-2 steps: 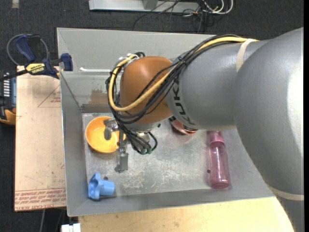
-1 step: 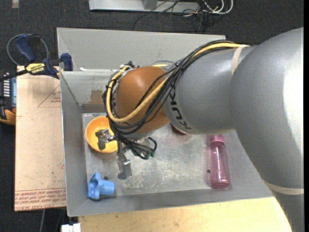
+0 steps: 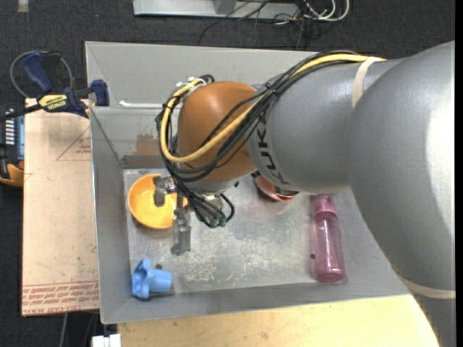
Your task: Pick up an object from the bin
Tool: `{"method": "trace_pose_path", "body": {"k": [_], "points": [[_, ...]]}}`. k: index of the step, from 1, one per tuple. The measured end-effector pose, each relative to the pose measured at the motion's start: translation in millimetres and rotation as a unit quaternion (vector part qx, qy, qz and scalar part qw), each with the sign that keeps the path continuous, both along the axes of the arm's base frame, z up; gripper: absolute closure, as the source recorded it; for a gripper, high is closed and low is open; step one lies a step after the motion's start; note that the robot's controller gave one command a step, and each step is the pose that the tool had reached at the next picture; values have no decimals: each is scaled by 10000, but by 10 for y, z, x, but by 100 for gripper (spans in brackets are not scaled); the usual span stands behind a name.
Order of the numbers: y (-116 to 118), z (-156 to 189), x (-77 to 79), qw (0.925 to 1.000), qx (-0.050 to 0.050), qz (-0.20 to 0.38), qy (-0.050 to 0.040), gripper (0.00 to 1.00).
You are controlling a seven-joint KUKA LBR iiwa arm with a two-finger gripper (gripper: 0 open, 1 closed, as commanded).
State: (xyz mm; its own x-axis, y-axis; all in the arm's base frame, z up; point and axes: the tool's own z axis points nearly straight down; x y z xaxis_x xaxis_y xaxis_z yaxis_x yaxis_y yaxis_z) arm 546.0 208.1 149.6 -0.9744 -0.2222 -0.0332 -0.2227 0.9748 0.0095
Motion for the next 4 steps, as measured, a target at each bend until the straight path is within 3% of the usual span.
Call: {"method": "trace_pose_path", "body": {"k": [1, 2, 3, 4], "points": [[-390, -231, 341, 9996, -15, 280, 11, 0], [29, 25, 39, 9999, 28, 118, -15, 0], [12, -54, 22, 9996, 22, 262, -37, 0], [-111, -544, -39, 9999, 27, 162, -19, 0]]}}
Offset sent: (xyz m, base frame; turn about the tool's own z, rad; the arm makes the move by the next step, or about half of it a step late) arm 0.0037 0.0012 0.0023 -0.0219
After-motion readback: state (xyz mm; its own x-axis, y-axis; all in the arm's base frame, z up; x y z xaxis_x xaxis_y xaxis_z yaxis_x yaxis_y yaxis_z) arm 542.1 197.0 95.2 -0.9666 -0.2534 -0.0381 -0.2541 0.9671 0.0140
